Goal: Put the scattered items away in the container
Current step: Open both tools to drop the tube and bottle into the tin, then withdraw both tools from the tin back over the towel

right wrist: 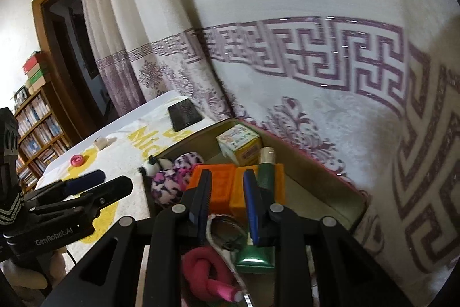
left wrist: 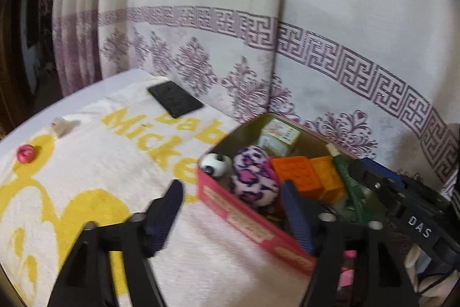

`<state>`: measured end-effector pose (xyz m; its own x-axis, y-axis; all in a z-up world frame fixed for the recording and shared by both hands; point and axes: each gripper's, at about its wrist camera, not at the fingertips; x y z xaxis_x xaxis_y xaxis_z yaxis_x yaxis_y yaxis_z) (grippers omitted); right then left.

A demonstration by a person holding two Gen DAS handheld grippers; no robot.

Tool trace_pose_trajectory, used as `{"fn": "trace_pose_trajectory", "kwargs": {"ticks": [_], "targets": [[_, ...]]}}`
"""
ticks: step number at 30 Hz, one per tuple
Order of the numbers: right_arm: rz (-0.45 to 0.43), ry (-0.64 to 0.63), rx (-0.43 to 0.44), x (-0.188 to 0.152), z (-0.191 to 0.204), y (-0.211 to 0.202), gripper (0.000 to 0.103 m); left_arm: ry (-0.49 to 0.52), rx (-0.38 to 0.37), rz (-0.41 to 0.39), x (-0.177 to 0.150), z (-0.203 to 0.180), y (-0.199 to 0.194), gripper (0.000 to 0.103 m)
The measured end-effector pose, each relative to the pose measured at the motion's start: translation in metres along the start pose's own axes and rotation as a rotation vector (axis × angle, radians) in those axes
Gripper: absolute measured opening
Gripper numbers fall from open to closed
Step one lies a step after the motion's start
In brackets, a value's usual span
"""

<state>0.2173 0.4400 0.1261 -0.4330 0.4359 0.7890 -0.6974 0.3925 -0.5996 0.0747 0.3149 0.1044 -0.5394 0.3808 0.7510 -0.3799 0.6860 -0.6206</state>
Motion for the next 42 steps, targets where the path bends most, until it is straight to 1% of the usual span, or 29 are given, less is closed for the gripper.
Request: {"fn": "trace_pose_trajectory", "kwargs": {"ticks": [2, 6, 9, 21, 29, 34, 42], "targets": [[0.004, -0.012, 0.009, -0.001, 0.007, 0.001, 0.025, 0.018, 0.049, -0.026, -0.001, 0.004, -0.007, 0.079], [0.018, -0.033, 0.031, -0.004, 0.022, 0.007, 0.025, 0.024, 0.107, -0.047, -0.003, 0.016, -0.017, 0.079], [0.032, -0.052, 0.050, -0.007, 0.036, 0.012, 0.025, 0.005, 0.150, -0.060, -0.005, 0.029, -0.026, 0.079], [0.069, -0.132, 0.124, -0.015, 0.094, 0.026, 0.025, -0.081, 0.270, -0.085, -0.019, 0.085, -0.059, 0.079], [0.086, -0.192, 0.166, -0.020, 0.133, 0.033, 0.025, -0.137, 0.311, -0.104, -0.028, 0.114, -0.080, 0.079], [0.090, -0.209, 0.173, -0.021, 0.144, 0.034, 0.025, -0.147, 0.313, -0.115, -0.030, 0.119, -0.088, 0.079], [0.097, -0.232, 0.181, -0.022, 0.160, 0.037, 0.025, -0.147, 0.308, -0.111, -0.033, 0.122, -0.091, 0.079]]}}
Point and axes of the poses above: each gripper's, at about its wrist camera, not at the fingertips, and y roughly the way its jaws point, z to its left, x to its top, and after that the axes turned 7 degrees about -x, right-handed
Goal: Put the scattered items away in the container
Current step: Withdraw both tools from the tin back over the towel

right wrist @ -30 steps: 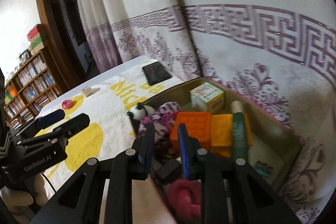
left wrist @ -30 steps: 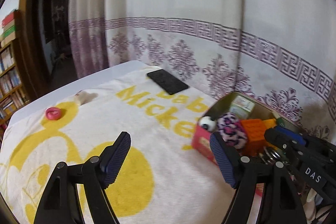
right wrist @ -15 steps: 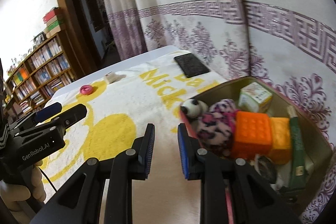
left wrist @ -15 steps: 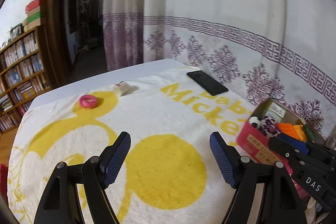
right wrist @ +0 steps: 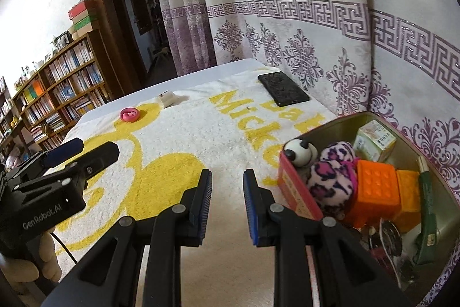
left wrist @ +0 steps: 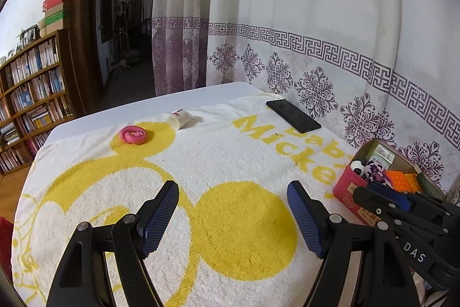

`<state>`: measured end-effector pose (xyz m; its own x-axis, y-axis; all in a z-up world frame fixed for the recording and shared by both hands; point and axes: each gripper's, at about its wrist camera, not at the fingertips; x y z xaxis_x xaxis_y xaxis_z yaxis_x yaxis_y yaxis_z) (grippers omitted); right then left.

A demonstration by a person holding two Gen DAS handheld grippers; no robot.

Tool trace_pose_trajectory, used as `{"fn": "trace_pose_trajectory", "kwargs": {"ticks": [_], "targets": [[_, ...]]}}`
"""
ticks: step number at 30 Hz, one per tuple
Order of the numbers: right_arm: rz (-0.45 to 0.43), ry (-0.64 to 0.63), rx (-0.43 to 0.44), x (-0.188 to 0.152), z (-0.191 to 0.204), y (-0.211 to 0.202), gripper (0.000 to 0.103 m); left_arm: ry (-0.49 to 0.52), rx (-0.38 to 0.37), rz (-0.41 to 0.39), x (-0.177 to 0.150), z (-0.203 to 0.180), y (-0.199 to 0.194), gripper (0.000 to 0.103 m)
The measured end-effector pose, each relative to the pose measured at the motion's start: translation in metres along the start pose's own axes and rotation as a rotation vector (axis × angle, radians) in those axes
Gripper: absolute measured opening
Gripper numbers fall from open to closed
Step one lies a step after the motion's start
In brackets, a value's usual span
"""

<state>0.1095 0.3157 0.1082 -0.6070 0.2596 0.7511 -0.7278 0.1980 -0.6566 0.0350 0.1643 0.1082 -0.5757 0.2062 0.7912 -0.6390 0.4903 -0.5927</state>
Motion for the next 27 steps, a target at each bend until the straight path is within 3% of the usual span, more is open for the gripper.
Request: {"fn": "trace_pose_trajectory", "kwargs": {"ticks": [4, 6, 9, 18, 27], "targets": [[0.015, -0.007, 0.032, 0.007, 0.009, 0.009, 0.025, -0.010, 0.003, 0.012, -0.001, 0.008, 0.002, 0.079], [0.029, -0.008, 0.048, 0.011, 0.014, 0.016, 0.042, -0.025, 0.006, 0.024, -0.001, 0.016, 0.003, 0.079], [0.035, -0.012, 0.062, 0.019, 0.025, 0.026, 0.054, -0.058, 0.028, 0.032, 0.000, 0.035, 0.006, 0.079], [0.092, -0.050, 0.099, 0.042, 0.062, 0.073, 0.054, -0.193, 0.118, 0.086, 0.005, 0.111, 0.027, 0.079], [0.166, -0.033, 0.129, 0.066, 0.082, 0.129, 0.054, -0.325, 0.200, 0.077, 0.016, 0.181, 0.057, 0.079]]}}
Point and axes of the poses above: each gripper's, at about its wrist camera, not at the fingertips, and y roughly the way its jaws point, z to its left, x to its top, and after that the axes turned 7 degrees about -x, right-handed
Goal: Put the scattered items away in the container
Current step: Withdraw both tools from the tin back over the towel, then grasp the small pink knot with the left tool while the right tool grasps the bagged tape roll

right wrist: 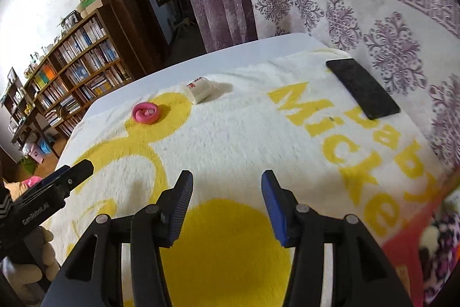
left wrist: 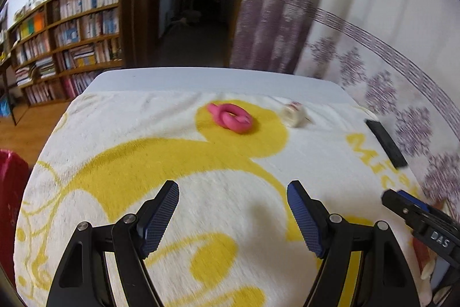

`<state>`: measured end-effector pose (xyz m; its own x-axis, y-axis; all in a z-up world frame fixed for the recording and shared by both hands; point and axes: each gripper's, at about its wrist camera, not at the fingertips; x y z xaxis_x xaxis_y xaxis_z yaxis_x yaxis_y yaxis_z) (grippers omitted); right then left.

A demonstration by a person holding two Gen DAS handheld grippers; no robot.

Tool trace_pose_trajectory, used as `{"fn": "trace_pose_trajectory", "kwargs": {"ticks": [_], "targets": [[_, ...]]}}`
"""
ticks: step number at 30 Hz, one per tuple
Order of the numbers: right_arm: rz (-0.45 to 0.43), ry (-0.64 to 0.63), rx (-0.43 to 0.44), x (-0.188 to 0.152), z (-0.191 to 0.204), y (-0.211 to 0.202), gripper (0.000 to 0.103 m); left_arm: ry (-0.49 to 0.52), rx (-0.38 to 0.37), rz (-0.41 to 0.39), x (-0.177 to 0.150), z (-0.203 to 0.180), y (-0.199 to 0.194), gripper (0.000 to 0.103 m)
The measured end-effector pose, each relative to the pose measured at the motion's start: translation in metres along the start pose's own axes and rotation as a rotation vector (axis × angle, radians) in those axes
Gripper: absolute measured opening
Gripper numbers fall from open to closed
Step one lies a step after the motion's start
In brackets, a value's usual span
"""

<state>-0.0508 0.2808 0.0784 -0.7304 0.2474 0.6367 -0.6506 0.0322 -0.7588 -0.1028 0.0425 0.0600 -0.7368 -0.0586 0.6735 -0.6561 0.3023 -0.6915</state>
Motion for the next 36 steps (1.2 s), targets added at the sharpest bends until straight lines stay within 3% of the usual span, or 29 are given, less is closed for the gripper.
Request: {"fn": "trace_pose_trajectory", "kwargs": {"ticks": [4, 9, 13, 22, 33, 35, 36], "targets": [[-0.008, -0.019, -0.004, 0.015, 0.008, 0.013, 0.054, -0.037, 0.032, 0.003, 0.015, 0.015, 0.026, 0.079], [0.011, -0.015, 0.010, 0.033, 0.012, 0.034, 0.054, -0.050, 0.010, 0.016, 0.029, 0.018, 0.057, 0.079], [0.025, -0.021, 0.005, 0.049, 0.018, 0.052, 0.054, -0.028, -0.006, 0.023, 0.040, 0.011, 0.080, 0.079], [0.035, -0.050, -0.001, 0.076, 0.025, 0.087, 0.058, 0.013, 0.042, 0.082, 0.059, 0.008, 0.137, 0.079], [0.059, -0.061, -0.003, 0.090, 0.028, 0.123, 0.058, 0.011, 0.092, 0.139, 0.077, 0.012, 0.171, 0.079], [0.053, -0.066, 0.005, 0.094, 0.030, 0.127, 0.058, 0.015, 0.095, 0.135, 0.078, 0.012, 0.170, 0.065], [0.051, -0.071, 0.013, 0.096, 0.032, 0.129, 0.058, 0.016, 0.094, 0.133, 0.078, 0.014, 0.168, 0.065]]}}
Point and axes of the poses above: each gripper's, at about its wrist camera, not at the fingertips, and y roughly the way its jaws point, z to its left, x to its top, and after that the axes turned 7 degrees about -x, right-handed
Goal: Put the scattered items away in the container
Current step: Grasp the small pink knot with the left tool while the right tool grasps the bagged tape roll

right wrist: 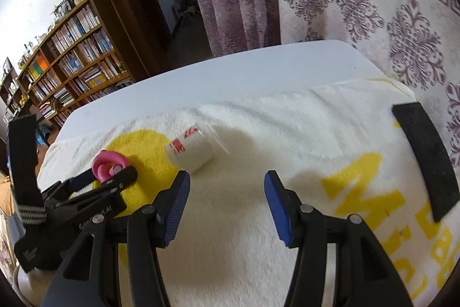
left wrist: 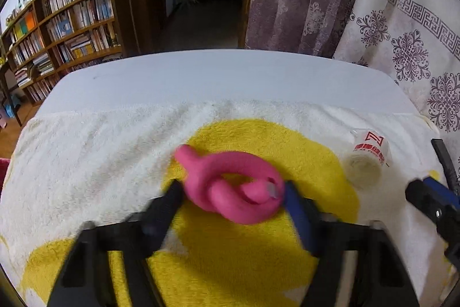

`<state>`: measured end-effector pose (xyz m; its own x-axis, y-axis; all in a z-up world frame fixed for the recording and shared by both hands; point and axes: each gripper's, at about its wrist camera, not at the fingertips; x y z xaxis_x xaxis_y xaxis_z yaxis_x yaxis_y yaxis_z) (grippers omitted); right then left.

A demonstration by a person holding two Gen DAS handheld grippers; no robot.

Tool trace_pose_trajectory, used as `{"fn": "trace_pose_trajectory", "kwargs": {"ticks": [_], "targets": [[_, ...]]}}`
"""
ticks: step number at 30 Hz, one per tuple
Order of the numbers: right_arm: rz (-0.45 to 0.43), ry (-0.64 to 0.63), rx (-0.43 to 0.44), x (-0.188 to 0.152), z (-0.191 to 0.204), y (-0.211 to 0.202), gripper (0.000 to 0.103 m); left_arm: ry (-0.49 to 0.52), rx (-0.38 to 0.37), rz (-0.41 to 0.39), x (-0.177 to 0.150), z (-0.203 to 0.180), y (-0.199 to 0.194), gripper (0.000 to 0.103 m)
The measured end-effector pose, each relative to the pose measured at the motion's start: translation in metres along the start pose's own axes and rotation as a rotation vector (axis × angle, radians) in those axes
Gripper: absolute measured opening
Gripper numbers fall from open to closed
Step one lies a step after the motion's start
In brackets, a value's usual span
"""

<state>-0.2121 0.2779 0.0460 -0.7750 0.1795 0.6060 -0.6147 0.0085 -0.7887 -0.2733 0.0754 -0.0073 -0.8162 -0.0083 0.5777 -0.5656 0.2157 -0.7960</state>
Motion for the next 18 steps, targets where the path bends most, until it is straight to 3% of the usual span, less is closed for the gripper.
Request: {"fn": "trace_pose_trajectory", "kwargs": {"ticks": [8, 18], "targets": [[0.003, -0.082, 0.042, 0.014, 0.021, 0.021, 0.058, -0.047, -0.059, -0.024, -0.002, 0.020, -0.021, 0.064], [0.036, -0.207, 0.076, 0.019, 0.051, 0.044, 0.060, -0.078, -0.061, -0.019, -0.006, 0.028, -0.021, 0.064]]}}
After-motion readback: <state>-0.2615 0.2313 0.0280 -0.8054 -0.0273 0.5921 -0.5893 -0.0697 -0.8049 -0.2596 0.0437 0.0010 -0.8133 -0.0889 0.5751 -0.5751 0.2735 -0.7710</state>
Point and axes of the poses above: each gripper's, at about its wrist camera, not at the fingertips, and y roughly the way its jaws point, z to its left, x to its top, and after that the axes turned 7 degrees about -x, right-handed
